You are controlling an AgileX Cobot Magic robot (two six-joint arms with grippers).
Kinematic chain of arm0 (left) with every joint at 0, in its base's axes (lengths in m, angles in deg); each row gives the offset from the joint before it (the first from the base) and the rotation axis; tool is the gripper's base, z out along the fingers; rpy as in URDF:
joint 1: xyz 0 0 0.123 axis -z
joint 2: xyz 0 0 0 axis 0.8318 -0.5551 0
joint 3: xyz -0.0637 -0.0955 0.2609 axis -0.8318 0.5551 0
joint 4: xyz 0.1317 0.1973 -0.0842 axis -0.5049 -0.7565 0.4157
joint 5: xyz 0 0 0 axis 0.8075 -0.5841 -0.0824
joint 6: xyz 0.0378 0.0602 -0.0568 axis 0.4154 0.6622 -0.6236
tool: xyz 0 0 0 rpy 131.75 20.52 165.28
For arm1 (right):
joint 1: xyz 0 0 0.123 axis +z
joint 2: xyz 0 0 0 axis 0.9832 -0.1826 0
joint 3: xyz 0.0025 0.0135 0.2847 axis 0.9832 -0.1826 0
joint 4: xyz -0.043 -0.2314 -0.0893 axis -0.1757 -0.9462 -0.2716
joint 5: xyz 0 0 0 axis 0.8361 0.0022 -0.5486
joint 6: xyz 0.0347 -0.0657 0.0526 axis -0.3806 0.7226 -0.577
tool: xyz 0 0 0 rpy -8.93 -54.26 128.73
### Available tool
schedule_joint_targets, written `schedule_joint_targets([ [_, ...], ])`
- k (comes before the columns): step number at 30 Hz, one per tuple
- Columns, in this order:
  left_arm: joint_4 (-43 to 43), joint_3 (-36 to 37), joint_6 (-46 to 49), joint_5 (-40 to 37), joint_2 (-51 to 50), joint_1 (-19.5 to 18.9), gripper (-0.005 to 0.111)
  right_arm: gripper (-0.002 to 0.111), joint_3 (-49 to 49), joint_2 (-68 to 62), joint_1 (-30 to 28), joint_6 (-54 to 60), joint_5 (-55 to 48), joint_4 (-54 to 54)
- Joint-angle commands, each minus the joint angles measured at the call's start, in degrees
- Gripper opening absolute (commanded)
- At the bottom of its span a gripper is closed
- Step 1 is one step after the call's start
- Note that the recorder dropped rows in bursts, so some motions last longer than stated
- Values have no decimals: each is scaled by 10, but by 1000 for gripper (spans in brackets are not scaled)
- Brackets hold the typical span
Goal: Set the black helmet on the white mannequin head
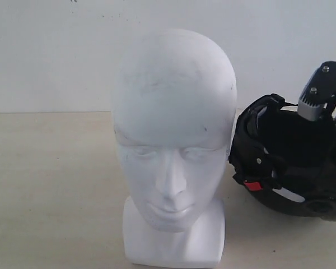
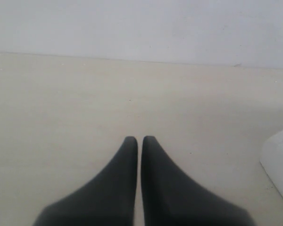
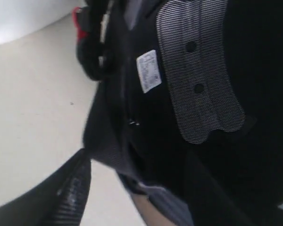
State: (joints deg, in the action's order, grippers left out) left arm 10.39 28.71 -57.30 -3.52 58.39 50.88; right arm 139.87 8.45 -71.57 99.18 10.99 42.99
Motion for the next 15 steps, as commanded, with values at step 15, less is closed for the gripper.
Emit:
schedule_joint_targets([
  [15,-1,2,-5,1,1,3,4,56,-65,-2,0,25,111,-38],
])
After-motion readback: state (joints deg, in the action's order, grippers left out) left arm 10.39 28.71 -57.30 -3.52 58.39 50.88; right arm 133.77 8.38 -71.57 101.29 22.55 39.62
